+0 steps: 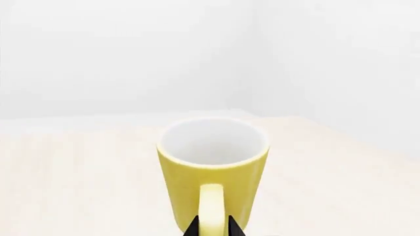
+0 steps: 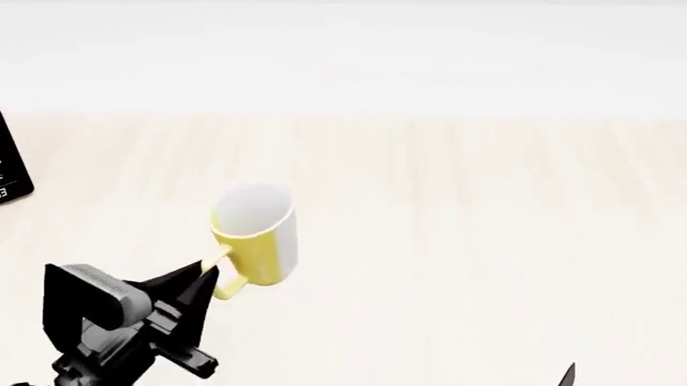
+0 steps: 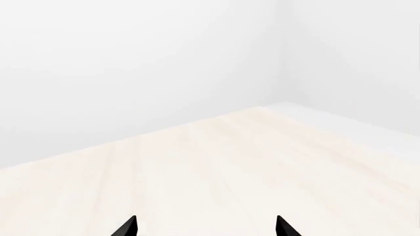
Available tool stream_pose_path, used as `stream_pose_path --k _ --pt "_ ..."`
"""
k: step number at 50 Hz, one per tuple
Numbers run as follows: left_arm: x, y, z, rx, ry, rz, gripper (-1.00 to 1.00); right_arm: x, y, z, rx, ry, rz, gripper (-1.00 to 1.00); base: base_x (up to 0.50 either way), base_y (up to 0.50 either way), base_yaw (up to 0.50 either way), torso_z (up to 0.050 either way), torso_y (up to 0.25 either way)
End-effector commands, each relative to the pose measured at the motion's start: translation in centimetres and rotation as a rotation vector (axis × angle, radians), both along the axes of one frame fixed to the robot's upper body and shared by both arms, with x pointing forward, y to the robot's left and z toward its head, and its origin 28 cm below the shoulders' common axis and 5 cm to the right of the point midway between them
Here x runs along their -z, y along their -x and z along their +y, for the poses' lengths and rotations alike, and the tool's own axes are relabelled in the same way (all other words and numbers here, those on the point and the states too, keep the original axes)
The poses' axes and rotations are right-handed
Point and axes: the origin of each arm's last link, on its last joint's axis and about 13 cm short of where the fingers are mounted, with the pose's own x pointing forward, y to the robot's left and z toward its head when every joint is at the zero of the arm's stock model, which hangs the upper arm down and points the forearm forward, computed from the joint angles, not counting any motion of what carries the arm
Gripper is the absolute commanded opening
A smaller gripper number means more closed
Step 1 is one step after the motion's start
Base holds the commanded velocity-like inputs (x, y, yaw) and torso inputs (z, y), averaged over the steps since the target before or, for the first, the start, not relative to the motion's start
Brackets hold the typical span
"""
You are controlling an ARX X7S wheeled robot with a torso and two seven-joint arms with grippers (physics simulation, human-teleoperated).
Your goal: Put the yellow and white mug to the front of the white mug.
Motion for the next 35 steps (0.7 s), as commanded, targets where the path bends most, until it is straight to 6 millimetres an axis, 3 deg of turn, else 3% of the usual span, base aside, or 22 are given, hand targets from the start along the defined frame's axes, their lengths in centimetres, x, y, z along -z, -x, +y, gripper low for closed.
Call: stream_pose_path --k 1,8,20,35 --pt "-1.9 -1.7 0.0 0.373 0.075 0.006 -1.00 0.0 0.1 -0.1 0.002 -0.001 -0.001 1.00 0.00 0.00 0.00 0.000 0.000" --pt "-1.7 -2.8 1.1 0.379 0.143 0.041 -1.00 0.0 0.1 -0.1 0.003 -0.001 0.000 1.00 0.00 0.00 0.00 0.000 0.000" --pt "-1.4 -2.4 0.9 0.381 0.084 0.024 -1.00 0.1 0.0 0.0 0.001 0.000 0.002 1.00 0.00 0.00 0.00 0.000 0.000" --pt "-1.0 -2.8 1.3 0.401 0.132 0.059 -1.00 0.2 -0.1 0.0 -0.002 0.001 0.005 1.00 0.00 0.00 0.00 0.000 0.001"
